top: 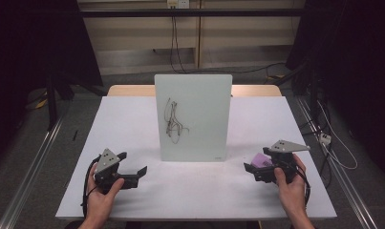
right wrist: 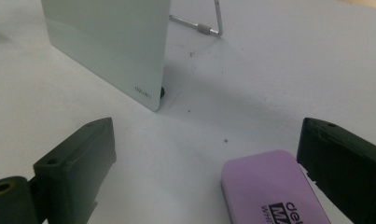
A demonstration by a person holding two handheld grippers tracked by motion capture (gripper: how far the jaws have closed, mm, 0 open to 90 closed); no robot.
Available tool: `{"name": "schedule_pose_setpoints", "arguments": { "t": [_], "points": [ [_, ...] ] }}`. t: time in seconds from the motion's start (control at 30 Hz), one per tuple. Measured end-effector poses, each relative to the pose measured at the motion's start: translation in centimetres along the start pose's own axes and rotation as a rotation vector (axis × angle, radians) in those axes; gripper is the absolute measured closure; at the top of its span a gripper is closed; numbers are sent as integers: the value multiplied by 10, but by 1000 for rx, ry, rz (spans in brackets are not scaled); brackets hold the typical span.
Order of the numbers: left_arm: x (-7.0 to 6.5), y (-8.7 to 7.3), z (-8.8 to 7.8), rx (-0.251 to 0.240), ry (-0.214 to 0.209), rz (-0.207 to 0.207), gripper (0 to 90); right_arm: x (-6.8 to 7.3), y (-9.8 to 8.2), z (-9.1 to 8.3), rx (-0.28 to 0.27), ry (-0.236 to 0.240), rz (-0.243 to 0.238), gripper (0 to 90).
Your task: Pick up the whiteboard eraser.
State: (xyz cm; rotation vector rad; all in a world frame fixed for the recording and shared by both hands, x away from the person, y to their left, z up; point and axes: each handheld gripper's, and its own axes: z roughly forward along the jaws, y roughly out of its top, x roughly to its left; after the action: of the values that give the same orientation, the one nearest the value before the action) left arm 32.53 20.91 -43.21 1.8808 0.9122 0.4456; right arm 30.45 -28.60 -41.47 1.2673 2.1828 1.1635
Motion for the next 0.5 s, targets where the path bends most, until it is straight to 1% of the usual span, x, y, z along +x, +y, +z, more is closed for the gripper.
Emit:
{"name": "schedule_pose_setpoints", "arguments": {
  "t": [0.07, 0.17, 0.27, 0.33, 0.4, 0.43, 0.5],
  "points": [
    [0, 0, 0, -4, -1, 0, 69, -3, 0, -2, 18, 24, 13, 50],
    [-1, -2, -1, -1, -4, -5, 69, -9, -1, -4, 7, 45, 59, 52],
    [0, -1, -2, -7, -7, 0, 69, -10, -1, -5, 17, 30, 60, 79],
    [0, 0, -2, -11, -8, 3, 69, -9, 2, -6, 33, 28, 46, 65],
    [-1, 0, -2, -15, -9, 2, 69, -9, 4, -7, 47, 45, 39, 69],
    [-1, 0, -2, -13, -8, 3, 69, -10, 4, -7, 49, 46, 31, 77],
    [-1, 0, -1, -8, -10, 12, 69, -13, 4, -7, 67, 30, 17, 81]
  ]
}}
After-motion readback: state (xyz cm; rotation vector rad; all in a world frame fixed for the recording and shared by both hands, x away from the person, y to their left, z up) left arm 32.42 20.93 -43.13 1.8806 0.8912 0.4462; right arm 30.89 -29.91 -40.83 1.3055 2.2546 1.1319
